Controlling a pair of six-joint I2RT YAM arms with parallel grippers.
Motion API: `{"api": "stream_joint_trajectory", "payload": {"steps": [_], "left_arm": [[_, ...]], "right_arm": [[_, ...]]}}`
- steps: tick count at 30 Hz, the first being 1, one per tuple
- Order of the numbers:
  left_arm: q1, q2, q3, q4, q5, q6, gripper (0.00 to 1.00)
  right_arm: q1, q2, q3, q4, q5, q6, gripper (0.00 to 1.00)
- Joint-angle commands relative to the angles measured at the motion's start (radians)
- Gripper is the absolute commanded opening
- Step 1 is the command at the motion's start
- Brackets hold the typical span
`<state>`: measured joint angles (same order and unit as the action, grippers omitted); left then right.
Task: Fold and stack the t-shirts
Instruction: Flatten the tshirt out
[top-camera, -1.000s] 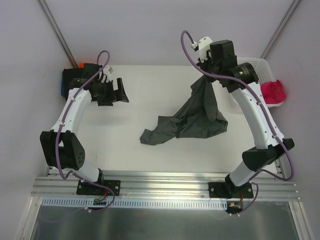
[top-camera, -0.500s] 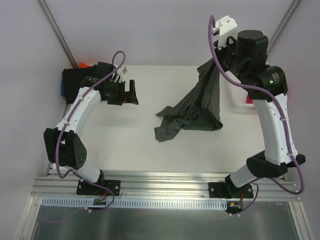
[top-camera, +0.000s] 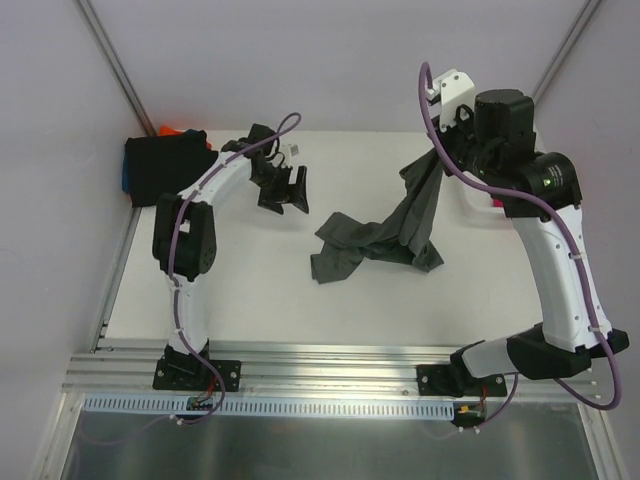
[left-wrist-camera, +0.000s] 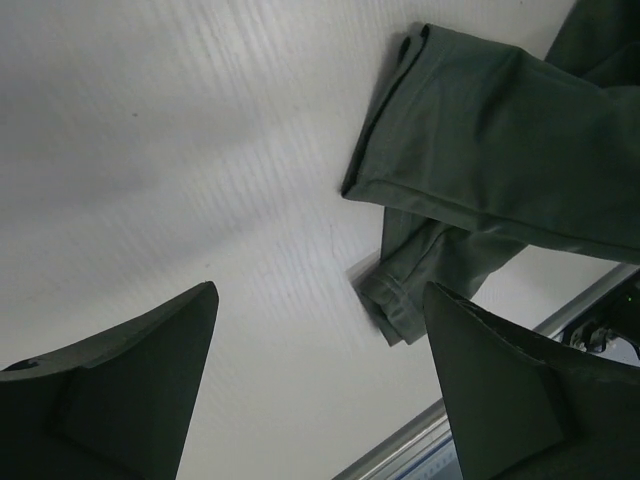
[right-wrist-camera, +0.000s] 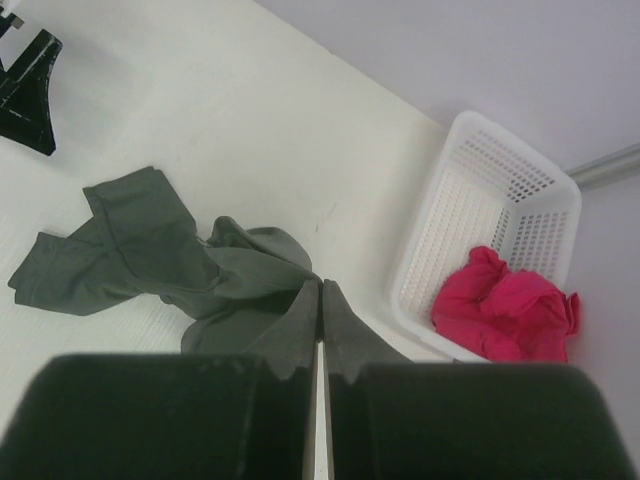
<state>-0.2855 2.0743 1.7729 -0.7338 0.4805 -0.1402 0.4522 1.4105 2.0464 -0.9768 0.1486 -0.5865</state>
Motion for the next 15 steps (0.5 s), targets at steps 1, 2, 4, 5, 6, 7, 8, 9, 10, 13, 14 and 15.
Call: {"api": "stream_joint_trajectory", "payload": {"steps": [1,2,4,5,6,7,8,9,10,13,14,15], "left_arm": [[-0.067,0.01,0.065,-0.013,0.084,-0.004,0.84],[-0.084,0.015,0.059,-0.012,0.11,-0.013,0.83],[-0.122,0.032,0.036,-0.012,0.148,-0.039,0.81],[-0.132,0.039,0.03,-0.01,0.183,-0.047,0.81],[-0.141,0.052,0.019,-0.007,0.2,-0.055,0.81],[-0.155,0.059,0.014,-0.006,0.216,-0.073,0.8],[-0.159,0.075,0.011,-0.003,0.24,-0.081,0.8],[-0.162,0.084,0.01,0.008,0.248,-0.087,0.8],[-0.164,0.095,0.014,0.011,0.251,-0.094,0.79],[-0.162,0.133,0.048,0.014,0.234,-0.084,0.76],[-0.159,0.142,0.057,0.014,0.224,-0.081,0.75],[-0.158,0.158,0.077,0.014,0.21,-0.079,0.75]], "right_arm": [[-0.033,-0.062,-0.028,0.004,-0.009,0.027,0.01],[-0.041,-0.062,-0.032,0.003,-0.02,0.045,0.01],[-0.061,-0.059,-0.035,0.006,-0.029,0.056,0.01],[-0.067,-0.059,-0.035,0.009,-0.033,0.063,0.01],[-0.078,-0.058,-0.034,0.012,-0.035,0.065,0.01],[-0.081,-0.056,-0.034,0.013,-0.037,0.066,0.01],[-0.09,-0.053,-0.032,0.016,-0.04,0.073,0.01],[-0.092,-0.047,-0.025,0.015,-0.046,0.077,0.01],[-0.096,-0.042,-0.022,0.015,-0.053,0.08,0.01],[-0.099,-0.03,-0.012,0.015,-0.06,0.088,0.01],[-0.101,-0.028,-0.012,0.013,-0.061,0.091,0.01],[-0.104,-0.025,-0.012,0.015,-0.063,0.094,0.01]]}}
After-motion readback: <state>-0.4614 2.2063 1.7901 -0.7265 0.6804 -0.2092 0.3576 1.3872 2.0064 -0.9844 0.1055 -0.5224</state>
